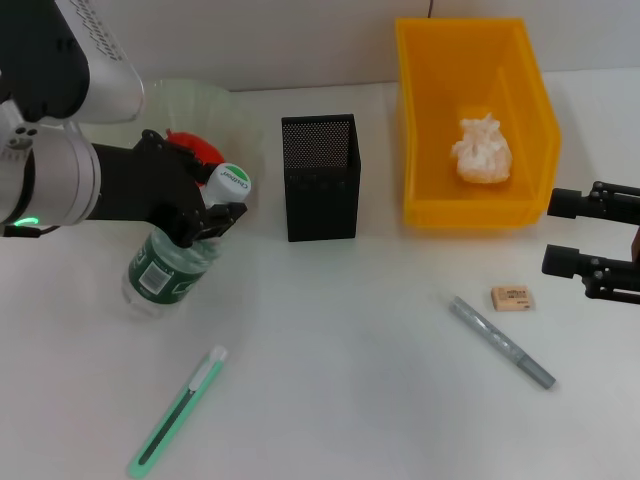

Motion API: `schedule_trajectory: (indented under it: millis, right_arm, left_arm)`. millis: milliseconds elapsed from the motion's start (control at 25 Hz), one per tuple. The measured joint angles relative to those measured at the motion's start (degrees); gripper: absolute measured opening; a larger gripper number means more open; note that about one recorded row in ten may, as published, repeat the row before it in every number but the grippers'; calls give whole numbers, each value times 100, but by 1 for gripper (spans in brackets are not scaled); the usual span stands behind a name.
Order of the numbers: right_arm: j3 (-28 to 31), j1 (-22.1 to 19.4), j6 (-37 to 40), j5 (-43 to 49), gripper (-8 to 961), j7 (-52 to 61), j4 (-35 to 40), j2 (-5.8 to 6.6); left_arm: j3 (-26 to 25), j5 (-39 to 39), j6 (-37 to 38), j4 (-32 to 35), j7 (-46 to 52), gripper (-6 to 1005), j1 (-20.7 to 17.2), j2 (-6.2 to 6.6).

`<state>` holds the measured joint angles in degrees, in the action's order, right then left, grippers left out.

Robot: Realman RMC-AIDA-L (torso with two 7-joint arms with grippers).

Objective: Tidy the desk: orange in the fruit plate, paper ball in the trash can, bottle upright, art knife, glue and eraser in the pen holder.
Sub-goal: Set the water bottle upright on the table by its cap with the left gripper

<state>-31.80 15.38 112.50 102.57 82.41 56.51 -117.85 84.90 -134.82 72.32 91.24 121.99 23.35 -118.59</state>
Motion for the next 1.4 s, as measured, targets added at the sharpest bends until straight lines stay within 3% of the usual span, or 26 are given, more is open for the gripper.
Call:
schedule_trajectory:
  millis: [1400]
  right_arm:
    - [-10,52,-18,59,650,3,0,-18]
  left_arm:
    - [-357,231,11,148,7,438,-139,3]
